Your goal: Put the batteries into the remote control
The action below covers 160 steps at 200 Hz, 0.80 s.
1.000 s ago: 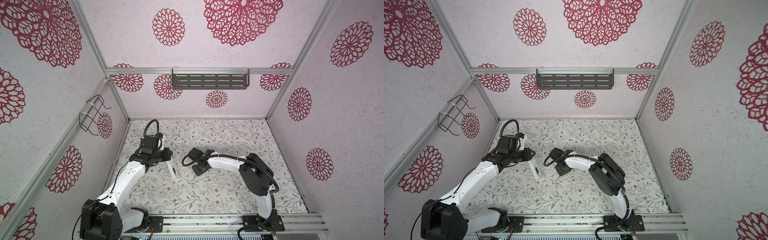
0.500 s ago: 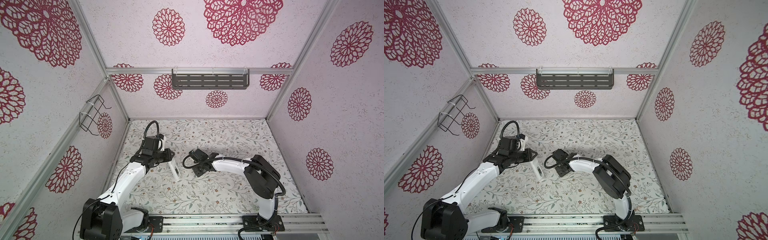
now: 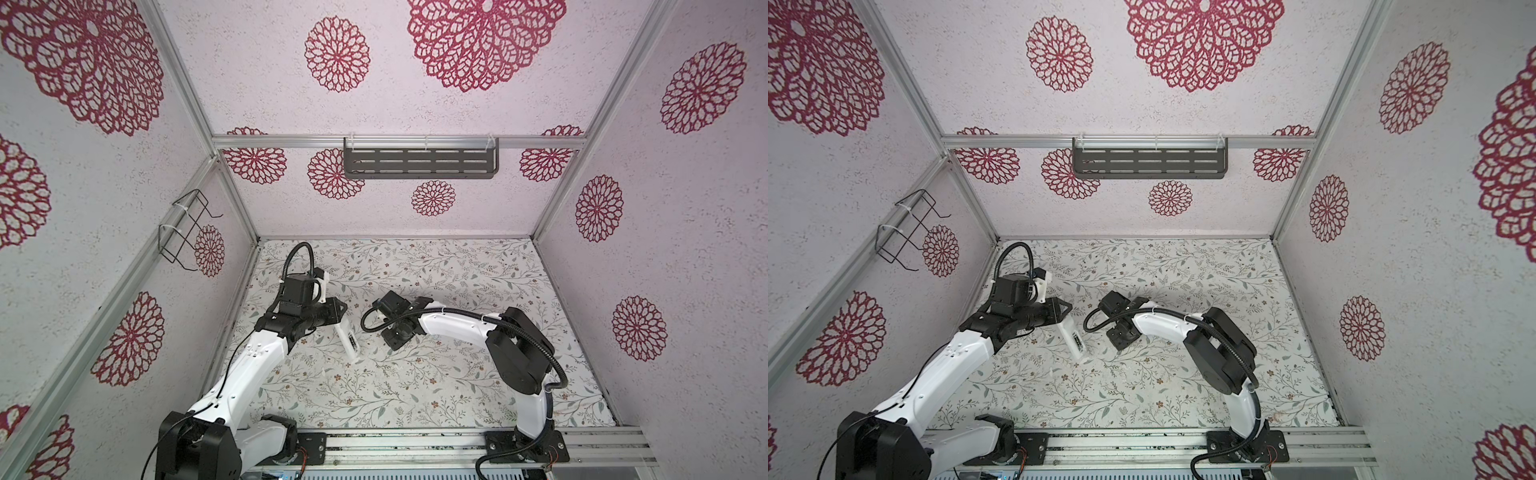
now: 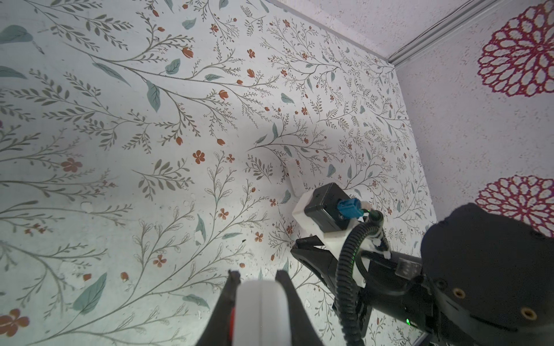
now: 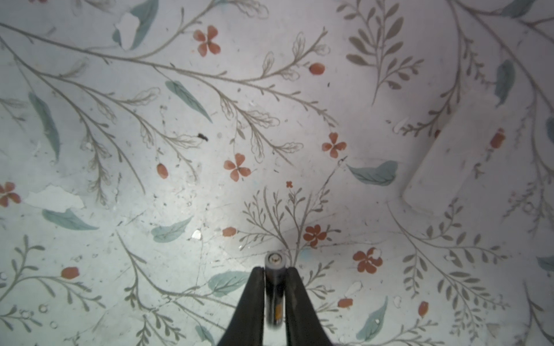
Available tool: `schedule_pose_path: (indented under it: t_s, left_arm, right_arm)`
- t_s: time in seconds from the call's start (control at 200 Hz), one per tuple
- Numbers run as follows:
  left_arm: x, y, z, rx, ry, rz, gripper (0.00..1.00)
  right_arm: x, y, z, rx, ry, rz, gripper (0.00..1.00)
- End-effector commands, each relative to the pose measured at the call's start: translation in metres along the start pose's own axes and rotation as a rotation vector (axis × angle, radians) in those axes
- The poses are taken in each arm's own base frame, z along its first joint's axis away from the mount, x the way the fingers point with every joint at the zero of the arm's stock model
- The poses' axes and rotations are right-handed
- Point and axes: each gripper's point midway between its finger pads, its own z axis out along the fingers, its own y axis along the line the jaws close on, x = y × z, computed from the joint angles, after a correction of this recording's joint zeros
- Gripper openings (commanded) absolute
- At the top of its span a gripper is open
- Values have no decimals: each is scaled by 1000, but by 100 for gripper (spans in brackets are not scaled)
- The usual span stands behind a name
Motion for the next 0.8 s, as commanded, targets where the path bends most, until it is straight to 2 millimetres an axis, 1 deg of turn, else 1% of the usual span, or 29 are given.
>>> schedule_pose_path:
  t_s: [0.0, 0.15, 0.33, 0.485, 0.675, 0.74, 0.795]
  left_arm:
    - [-7, 0, -7, 10, -42, 12, 0]
    - [-8, -1, -10, 19, -54, 12, 0]
    - [-9, -2, -12, 26, -66, 13, 0]
    - [-10, -2, -13, 32, -74, 9, 0]
    - [-9, -1, -16, 29, -86, 8, 0]
    - [-10, -1, -17, 32, -88, 7, 0]
    - [-9, -1, -16, 33, -86, 5, 0]
  right_arm:
    - [13, -4, 0, 12, 78, -22, 19]
    - [14, -3, 5, 10, 104, -25, 21]
    - [11, -3, 8, 12, 120, -36, 26]
    - [12, -7, 12, 32, 157, -44, 26]
    - [12, -10, 15, 34, 193, -47, 26]
    - [11, -11, 16, 34, 199, -47, 24]
    - [12, -11, 17, 35, 210, -47, 21]
